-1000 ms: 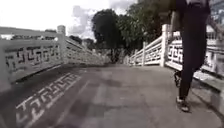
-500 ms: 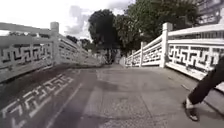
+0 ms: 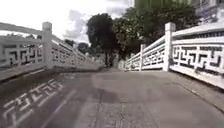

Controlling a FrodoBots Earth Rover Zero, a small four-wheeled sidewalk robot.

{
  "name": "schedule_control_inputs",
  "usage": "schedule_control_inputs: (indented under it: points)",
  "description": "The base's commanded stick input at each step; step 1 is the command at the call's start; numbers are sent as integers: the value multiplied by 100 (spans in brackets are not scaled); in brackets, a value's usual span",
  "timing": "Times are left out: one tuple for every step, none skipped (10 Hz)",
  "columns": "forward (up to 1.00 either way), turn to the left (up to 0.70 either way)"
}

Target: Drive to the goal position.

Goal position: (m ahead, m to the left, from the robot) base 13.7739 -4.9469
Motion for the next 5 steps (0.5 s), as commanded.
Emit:
schedule_control_inputs:
  points:
    - [62,0]
    - [36,0]
    - [0,0]
    - [0,0]
    - [45,0]
